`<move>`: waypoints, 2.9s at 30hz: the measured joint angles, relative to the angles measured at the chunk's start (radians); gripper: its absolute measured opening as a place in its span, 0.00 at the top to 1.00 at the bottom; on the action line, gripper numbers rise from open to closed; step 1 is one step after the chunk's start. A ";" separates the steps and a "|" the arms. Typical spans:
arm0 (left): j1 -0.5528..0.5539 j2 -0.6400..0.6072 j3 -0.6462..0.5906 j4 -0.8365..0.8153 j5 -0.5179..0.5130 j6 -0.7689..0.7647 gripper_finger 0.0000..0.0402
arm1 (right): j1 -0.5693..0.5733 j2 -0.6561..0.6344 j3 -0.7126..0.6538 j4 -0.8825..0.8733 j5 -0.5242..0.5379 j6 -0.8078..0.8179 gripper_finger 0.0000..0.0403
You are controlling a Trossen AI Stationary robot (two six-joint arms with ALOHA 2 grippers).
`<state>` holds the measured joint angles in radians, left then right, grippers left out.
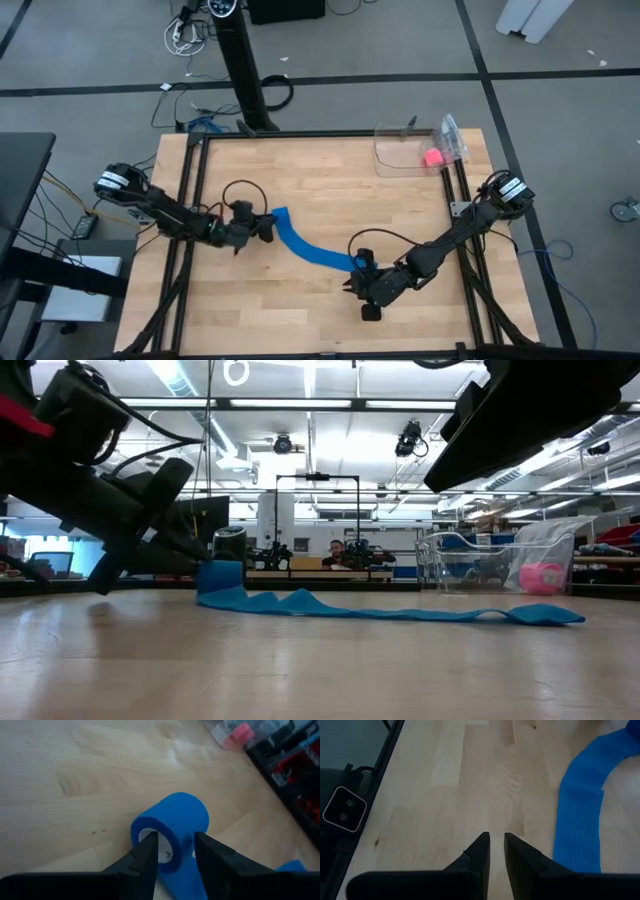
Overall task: Roll bandage
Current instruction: Roll the blue bandage
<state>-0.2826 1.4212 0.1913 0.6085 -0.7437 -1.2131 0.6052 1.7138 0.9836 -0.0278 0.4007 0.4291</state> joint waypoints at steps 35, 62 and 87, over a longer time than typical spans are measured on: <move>0.099 0.304 0.129 0.676 0.066 0.872 0.96 | 0.021 -0.068 0.000 -0.025 -0.030 -0.030 0.84; 0.000 -0.348 0.815 -0.659 0.225 1.415 0.96 | 0.005 -0.210 -0.158 0.135 0.037 -0.038 0.84; -0.104 -0.208 1.320 -1.039 0.206 1.472 0.96 | -0.274 -0.047 -0.403 0.912 -0.168 -0.195 0.51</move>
<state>-0.3870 1.2136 1.5114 -0.4305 -0.5379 0.2588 0.3309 1.6664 0.5810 0.8843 0.2332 0.2343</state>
